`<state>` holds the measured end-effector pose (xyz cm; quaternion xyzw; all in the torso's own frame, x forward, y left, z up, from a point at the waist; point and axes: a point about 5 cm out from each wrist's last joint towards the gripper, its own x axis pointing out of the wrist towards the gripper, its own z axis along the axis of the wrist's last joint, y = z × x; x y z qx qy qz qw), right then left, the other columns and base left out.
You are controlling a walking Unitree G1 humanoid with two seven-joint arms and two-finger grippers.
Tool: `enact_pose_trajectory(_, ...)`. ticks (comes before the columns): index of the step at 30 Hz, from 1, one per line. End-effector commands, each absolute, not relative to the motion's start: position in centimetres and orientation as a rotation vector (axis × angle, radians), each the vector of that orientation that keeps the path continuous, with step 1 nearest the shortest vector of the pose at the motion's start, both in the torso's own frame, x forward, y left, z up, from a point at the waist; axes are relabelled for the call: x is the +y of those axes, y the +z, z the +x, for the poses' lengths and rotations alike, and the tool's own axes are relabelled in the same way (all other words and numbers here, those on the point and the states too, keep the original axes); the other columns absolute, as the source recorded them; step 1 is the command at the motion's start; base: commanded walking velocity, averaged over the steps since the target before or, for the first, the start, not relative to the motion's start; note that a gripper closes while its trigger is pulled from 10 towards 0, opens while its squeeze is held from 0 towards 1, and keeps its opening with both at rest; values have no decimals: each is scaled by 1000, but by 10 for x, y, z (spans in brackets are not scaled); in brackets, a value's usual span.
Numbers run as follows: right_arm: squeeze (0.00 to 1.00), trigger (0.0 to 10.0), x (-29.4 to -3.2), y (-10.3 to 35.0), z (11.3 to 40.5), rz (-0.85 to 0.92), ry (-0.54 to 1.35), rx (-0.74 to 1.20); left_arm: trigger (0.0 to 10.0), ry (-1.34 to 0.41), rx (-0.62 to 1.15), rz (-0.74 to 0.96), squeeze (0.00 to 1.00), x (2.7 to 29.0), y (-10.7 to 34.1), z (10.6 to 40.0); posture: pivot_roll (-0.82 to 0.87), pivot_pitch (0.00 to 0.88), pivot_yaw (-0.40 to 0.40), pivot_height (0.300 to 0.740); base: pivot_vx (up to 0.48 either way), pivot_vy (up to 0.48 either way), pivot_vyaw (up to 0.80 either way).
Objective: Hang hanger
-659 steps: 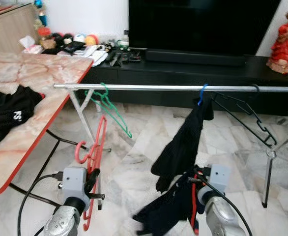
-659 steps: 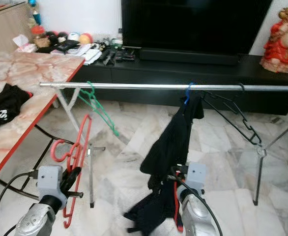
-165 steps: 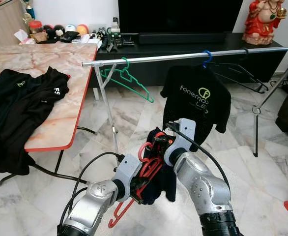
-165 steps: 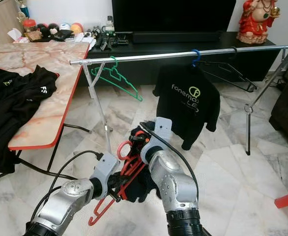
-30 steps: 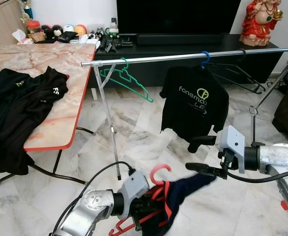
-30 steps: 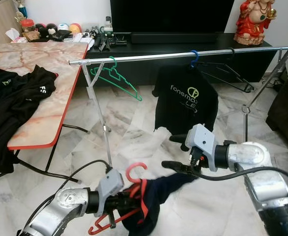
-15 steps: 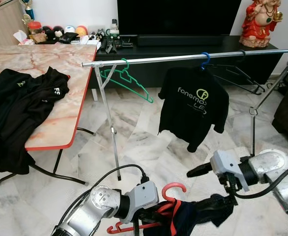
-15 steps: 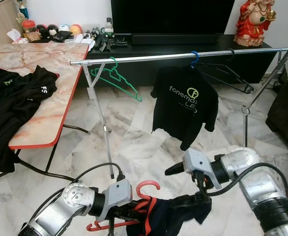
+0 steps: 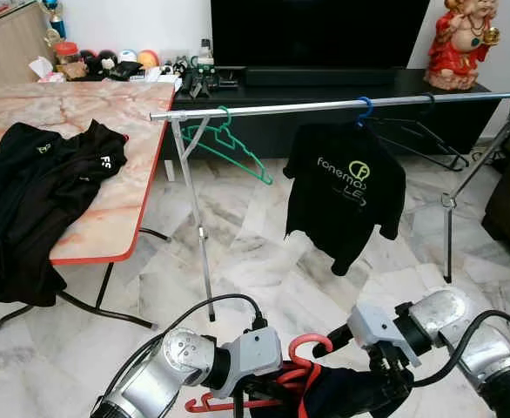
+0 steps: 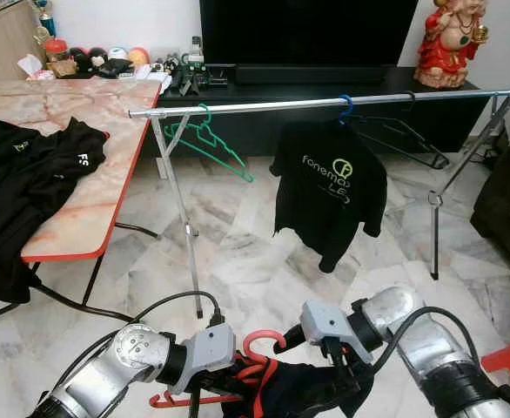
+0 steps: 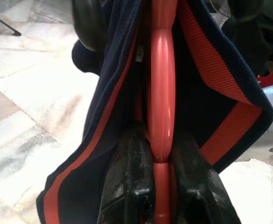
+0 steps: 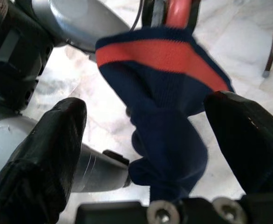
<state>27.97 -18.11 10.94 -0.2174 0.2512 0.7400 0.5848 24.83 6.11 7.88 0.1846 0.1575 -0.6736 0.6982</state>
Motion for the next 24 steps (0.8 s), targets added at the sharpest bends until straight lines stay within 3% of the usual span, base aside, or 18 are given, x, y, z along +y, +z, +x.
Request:
enact_pose_trajectory(1,0,10000,-180,107,279,-541,1734,594,10000,-1525,311,425,0,56,85,250,31,13,-54,740,0,0,0)
enact_pose_trajectory(6,0,10000,-176,94,286,-644,1642,580,10000,-1528,314,423,0,54,86,249,32,12,-54,740,0,0,0)
enact_pose_trajectory(14,0,10000,-168,88,283,-608,1671,574,10000,-1531,317,416,0,54,87,249,37,29,-51,740,0,0,0)
enact_pose_trajectory(15,0,196,-167,86,283,-595,1676,575,10000,-1531,318,417,0,54,87,249,43,40,-51,740,0,0,0)
enact_pose_trajectory(24,0,0,-165,83,283,-597,1677,577,10000,-1520,324,419,0,57,89,251,54,70,-48,740,0,0,0)
